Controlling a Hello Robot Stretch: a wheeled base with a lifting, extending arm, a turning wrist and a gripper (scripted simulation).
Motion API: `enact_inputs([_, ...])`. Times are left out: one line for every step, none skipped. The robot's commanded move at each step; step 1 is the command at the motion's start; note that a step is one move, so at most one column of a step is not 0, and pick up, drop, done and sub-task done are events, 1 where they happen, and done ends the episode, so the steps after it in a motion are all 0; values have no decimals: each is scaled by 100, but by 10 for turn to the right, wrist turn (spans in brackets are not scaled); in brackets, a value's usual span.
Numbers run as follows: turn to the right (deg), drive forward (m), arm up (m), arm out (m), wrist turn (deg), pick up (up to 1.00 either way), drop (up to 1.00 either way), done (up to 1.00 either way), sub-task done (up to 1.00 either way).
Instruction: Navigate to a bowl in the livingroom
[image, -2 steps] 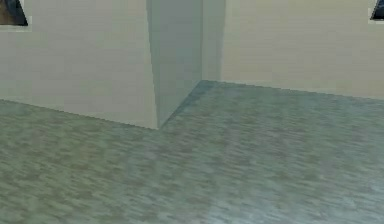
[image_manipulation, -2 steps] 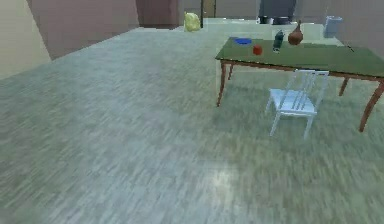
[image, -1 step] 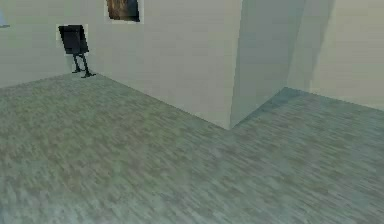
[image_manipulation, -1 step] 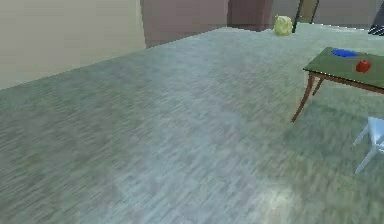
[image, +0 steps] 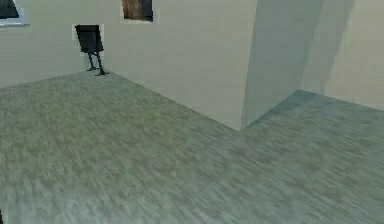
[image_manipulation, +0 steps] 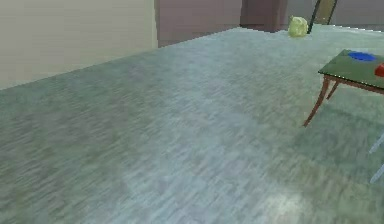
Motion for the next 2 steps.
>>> enact_inputs([0, 35, 0, 0, 0, 0, 0, 0, 0])
enact_inputs([-420, 0, 0, 0, 0, 0, 0, 0, 0])
